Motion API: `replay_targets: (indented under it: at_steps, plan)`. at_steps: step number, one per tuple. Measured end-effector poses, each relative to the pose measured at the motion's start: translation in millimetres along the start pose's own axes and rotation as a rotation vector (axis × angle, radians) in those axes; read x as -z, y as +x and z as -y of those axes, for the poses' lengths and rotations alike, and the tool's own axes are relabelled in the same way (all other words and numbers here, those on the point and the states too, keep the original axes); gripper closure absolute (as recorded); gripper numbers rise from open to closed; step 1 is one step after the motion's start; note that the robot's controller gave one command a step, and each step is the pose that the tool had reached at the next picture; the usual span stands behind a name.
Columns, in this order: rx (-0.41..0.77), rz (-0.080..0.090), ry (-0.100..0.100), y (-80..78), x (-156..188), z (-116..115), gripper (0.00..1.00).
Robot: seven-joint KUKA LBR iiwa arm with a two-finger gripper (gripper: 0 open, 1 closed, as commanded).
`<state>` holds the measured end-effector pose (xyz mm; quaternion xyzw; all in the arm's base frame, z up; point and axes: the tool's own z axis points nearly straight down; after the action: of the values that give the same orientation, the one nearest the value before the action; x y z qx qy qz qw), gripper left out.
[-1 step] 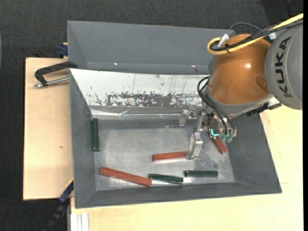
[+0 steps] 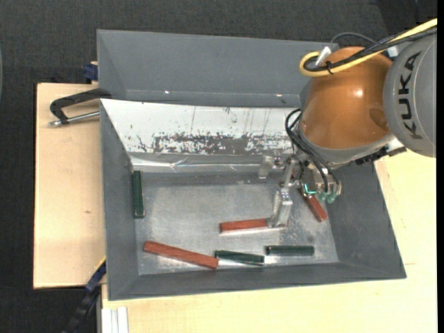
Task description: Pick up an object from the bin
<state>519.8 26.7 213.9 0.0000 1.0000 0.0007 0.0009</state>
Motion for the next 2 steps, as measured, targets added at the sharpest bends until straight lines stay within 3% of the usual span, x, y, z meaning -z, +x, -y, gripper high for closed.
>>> replay_targets:
  at_steps: [1, 2]
  plan:
    - [0.02, 0.007, 0.001, -6.2, -49, 13, 0.0]
    - [0.154, 0.004, 0.001, -23.7, -125, 33, 0.0]
